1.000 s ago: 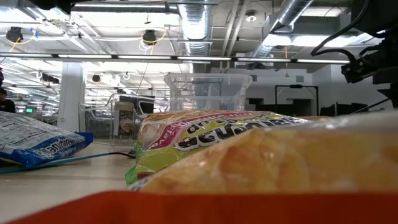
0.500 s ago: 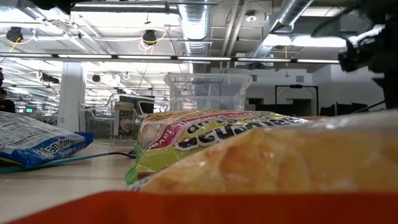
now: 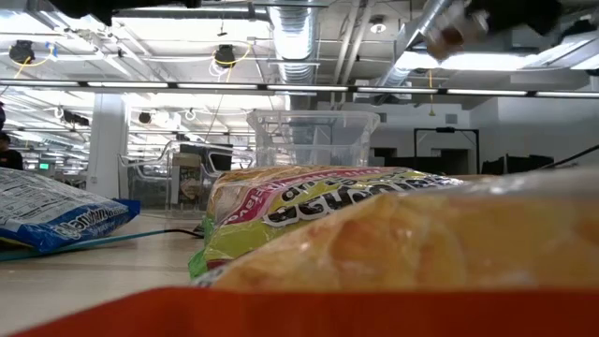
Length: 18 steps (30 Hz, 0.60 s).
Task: Pick & Place Food Item
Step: Put the brown seasoning bottle into the transparent bin
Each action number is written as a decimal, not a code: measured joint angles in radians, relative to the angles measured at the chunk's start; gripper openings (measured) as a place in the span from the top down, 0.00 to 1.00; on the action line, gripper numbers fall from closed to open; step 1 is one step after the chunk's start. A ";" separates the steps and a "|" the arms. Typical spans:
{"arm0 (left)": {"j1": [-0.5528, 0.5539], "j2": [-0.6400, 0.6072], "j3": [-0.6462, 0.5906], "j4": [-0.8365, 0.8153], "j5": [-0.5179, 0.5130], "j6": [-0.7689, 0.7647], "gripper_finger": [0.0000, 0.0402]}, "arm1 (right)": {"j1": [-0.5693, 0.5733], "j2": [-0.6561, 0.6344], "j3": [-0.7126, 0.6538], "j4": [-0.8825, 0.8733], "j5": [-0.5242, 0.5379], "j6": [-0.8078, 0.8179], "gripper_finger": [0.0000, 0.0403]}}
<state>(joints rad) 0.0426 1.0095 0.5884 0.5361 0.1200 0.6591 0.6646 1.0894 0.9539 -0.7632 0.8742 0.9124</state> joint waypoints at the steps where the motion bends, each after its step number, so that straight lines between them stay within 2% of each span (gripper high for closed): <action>1: -0.006 0.022 0.000 0.018 0.000 0.027 0.29 | -0.005 -0.009 0.000 0.064 0.018 -0.079 0.58; 5: -0.030 0.116 0.000 0.145 0.000 0.149 0.29 | -0.042 -0.018 0.000 0.303 0.036 -0.379 0.58; 9: -0.042 0.208 0.000 0.299 0.000 0.219 0.29 | -0.095 -0.016 0.000 0.492 -0.011 -0.604 0.58; 13: -0.044 0.290 0.004 0.414 0.000 0.234 0.29 | -0.164 -0.003 0.000 0.632 -0.118 -0.752 0.58; 18: -0.044 0.366 0.053 0.449 -0.004 0.235 0.25 | -0.272 0.034 0.000 0.747 -0.305 -0.825 0.58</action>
<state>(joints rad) -0.0013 1.3755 0.6413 0.9847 0.1155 0.8939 0.3924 1.1236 0.9539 -0.0158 0.5688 0.0876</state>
